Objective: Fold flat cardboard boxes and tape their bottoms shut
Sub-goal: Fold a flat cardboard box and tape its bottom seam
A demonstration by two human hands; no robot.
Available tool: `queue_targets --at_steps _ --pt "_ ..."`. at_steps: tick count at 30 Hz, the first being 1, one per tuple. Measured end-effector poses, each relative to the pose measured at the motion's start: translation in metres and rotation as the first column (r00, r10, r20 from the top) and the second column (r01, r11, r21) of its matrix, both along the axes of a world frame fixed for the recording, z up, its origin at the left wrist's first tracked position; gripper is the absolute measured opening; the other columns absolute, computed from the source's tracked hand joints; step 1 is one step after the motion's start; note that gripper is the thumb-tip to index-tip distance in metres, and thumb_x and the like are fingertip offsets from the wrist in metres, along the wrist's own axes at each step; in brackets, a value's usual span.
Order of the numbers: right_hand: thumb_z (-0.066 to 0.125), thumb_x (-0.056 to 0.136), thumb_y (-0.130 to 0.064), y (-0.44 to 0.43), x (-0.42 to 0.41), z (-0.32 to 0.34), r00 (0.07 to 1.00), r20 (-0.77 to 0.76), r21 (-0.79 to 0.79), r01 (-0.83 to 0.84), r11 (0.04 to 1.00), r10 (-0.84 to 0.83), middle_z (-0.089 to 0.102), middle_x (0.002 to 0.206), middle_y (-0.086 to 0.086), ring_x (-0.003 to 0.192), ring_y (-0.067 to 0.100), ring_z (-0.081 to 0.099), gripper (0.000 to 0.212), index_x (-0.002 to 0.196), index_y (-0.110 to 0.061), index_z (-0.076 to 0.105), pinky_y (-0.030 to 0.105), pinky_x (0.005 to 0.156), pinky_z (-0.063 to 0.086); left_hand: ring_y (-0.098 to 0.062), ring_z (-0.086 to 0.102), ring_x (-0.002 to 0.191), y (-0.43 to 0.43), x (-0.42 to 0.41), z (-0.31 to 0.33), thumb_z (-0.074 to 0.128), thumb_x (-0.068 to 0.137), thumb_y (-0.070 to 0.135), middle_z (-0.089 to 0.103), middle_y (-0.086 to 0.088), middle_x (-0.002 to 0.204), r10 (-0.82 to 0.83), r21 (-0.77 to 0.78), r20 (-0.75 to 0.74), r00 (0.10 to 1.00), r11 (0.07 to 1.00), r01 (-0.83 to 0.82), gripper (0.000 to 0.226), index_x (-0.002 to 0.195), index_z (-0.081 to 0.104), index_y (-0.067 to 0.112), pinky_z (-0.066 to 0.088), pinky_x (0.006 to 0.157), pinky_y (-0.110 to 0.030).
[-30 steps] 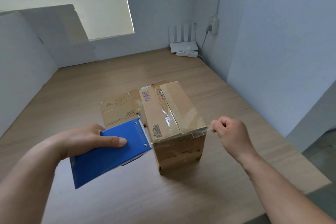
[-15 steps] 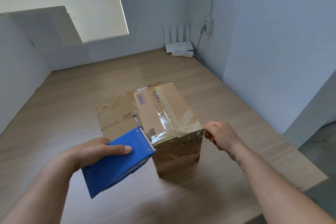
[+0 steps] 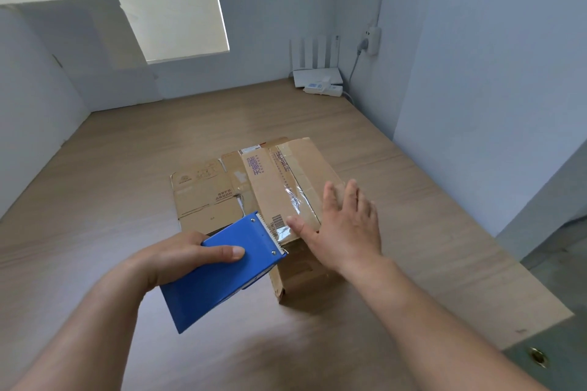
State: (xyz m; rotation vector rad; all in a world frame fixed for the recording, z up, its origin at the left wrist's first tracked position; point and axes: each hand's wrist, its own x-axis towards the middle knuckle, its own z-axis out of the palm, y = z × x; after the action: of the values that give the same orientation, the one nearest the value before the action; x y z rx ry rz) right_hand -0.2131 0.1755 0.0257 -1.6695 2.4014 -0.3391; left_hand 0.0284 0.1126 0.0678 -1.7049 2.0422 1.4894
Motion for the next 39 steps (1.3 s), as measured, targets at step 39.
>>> queue_targets --at_steps 39 --pt "0.014 0.074 -0.087 -0.001 -0.007 0.004 0.998 -0.062 0.064 0.018 0.998 -0.014 -0.004 0.157 0.019 0.141 0.036 0.008 0.104 0.151 -0.018 0.001 0.054 0.108 0.02 -0.018 0.053 0.079 0.041 0.001 -0.112 0.03 0.098 0.039 0.064 -0.005 0.109 0.285 -0.439 0.566 0.773 0.899 -0.01 0.061 0.149 0.007 0.015 0.04 0.064 -0.03"
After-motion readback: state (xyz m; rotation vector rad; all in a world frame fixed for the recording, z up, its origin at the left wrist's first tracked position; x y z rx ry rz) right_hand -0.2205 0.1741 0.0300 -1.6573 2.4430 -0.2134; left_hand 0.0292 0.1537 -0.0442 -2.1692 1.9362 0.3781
